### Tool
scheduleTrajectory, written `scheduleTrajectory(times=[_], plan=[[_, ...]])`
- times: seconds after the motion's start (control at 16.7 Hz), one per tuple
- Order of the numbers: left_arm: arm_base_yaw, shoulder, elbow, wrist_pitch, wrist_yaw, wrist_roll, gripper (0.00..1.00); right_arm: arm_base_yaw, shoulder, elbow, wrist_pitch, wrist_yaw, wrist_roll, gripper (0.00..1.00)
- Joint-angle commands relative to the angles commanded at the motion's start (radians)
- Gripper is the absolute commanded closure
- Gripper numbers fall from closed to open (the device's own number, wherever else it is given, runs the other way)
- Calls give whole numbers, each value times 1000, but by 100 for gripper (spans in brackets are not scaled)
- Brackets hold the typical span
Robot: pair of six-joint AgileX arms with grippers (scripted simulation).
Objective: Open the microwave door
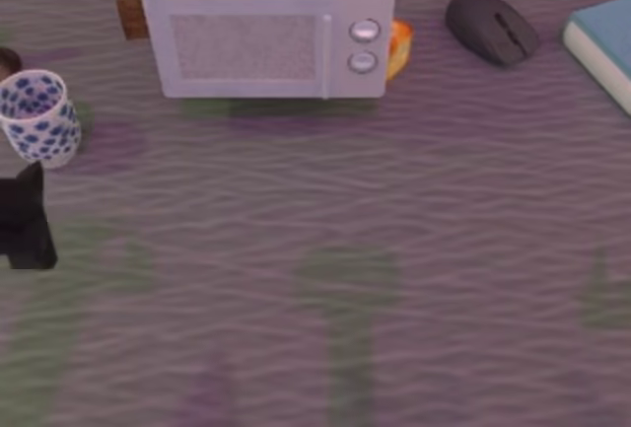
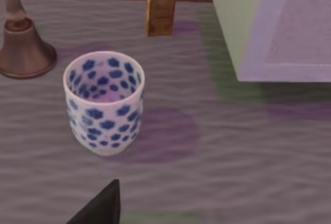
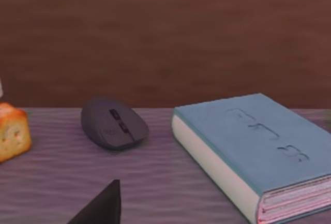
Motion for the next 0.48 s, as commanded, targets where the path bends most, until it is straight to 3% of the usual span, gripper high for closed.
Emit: scheduleTrajectory(times=[0.48], plan=[[-215,822,689,-552,-92,-144,0,0,0,0,0,0,0,0]])
